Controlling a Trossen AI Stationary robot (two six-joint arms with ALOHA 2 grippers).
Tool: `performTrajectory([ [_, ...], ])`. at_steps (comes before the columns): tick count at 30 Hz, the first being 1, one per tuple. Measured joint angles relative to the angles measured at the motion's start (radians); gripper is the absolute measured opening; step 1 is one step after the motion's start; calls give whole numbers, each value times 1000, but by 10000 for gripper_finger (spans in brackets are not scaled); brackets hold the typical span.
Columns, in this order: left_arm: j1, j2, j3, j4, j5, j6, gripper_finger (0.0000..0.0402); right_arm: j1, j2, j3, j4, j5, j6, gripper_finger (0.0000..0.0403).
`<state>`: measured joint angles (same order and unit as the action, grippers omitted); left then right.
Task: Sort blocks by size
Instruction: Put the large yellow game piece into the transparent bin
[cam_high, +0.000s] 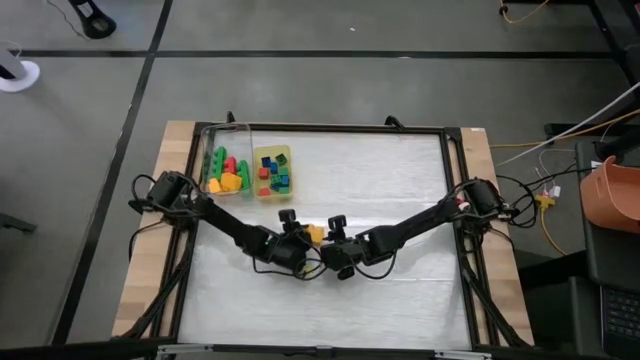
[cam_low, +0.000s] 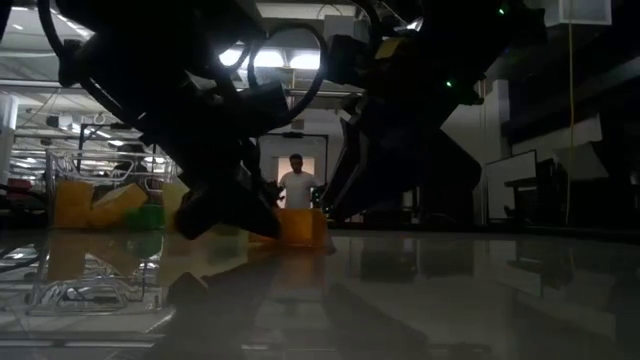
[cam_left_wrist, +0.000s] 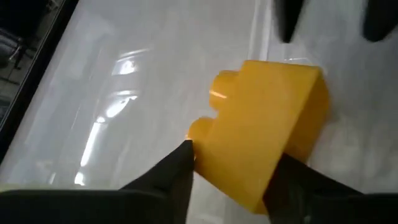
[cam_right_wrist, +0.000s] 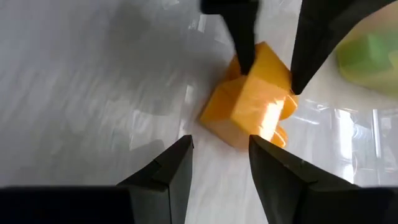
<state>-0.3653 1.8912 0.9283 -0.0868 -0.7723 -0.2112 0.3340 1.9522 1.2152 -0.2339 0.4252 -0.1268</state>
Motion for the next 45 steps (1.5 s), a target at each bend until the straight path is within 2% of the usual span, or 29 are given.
performTrajectory([
  [7,0,-5,1,6,6,-54,46,0,-51,0,-14,0,-1,156],
  [11,-1,-28,0,11,22,-78,11,0,-113,0,-76,1,-2,156],
  [15,1,-81,-2,7,26,-73,16,0,-196,0,-170,9,-1,156],
  [21,5,-250,-2,-85,6,-47,10,0,-357,0,-292,10,-1,156],
  [26,22,-455,0,-271,-105,-79,11,0,-509,0,-397,51,0,156],
  [32,70,-707,0,-632,-281,-264,18,0,-673,0,-536,112,89,156],
  [37,152,-867,-7,-949,-309,-488,14,0,-776,0,-645,122,167,156],
  [40,202,-930,-36,-1017,-305,-571,28,0,-819,0,-681,124,202,156],
  [45,280,-969,-95,-1021,-283,-576,61,0,-845,0,-691,128,224,156],
])
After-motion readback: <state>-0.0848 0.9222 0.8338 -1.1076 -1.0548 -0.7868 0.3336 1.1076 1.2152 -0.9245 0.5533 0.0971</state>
